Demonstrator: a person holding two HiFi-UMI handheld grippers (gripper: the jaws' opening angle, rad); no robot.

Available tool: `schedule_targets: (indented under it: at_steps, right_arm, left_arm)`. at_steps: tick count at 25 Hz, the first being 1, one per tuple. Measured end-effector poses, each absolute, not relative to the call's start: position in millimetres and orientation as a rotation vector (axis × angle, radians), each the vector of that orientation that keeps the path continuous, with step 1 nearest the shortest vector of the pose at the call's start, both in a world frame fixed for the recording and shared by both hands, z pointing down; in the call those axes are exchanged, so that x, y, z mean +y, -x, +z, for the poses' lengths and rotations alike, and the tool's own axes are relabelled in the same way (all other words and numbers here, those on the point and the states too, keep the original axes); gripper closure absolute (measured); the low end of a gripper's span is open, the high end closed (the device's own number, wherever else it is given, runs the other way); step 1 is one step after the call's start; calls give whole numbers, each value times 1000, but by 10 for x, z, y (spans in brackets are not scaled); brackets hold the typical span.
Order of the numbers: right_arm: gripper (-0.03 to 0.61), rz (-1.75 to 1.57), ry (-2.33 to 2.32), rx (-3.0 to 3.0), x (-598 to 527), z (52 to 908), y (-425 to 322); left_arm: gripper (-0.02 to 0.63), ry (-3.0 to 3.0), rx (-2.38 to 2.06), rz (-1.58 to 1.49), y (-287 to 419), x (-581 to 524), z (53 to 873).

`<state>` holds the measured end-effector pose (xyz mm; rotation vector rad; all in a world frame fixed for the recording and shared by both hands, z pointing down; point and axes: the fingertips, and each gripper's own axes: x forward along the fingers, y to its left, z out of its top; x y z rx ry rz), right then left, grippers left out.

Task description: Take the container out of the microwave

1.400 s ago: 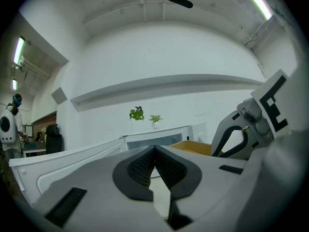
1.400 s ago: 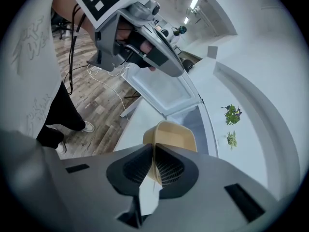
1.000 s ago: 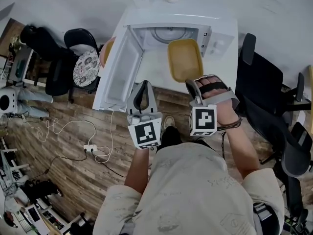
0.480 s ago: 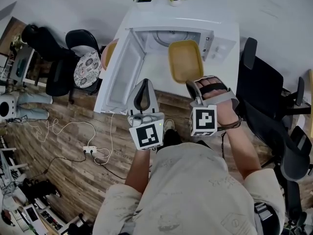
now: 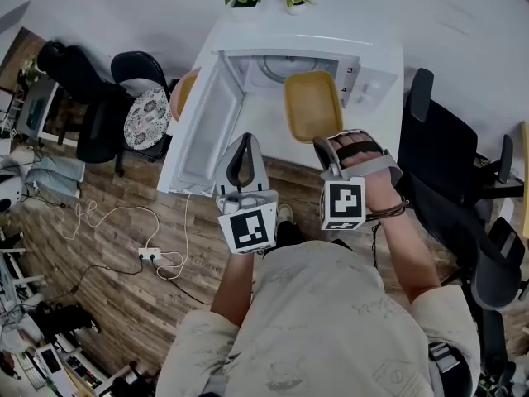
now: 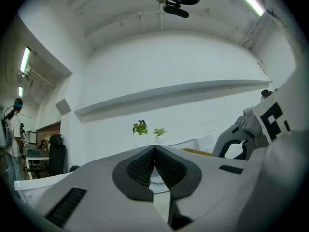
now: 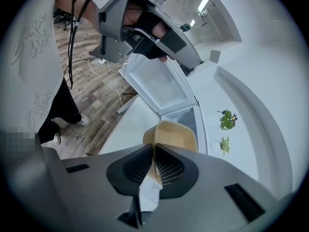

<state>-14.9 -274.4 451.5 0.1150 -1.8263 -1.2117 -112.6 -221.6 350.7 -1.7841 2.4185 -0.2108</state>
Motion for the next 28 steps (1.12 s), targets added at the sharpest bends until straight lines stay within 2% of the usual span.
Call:
schedule_targets:
  at_steps: [28]
  right_arm:
    - [541, -1203, -124, -1852, -2785, 4473, 159]
  left_arm:
    - [606, 1781, 2422, -213, 1116, -2217, 3500]
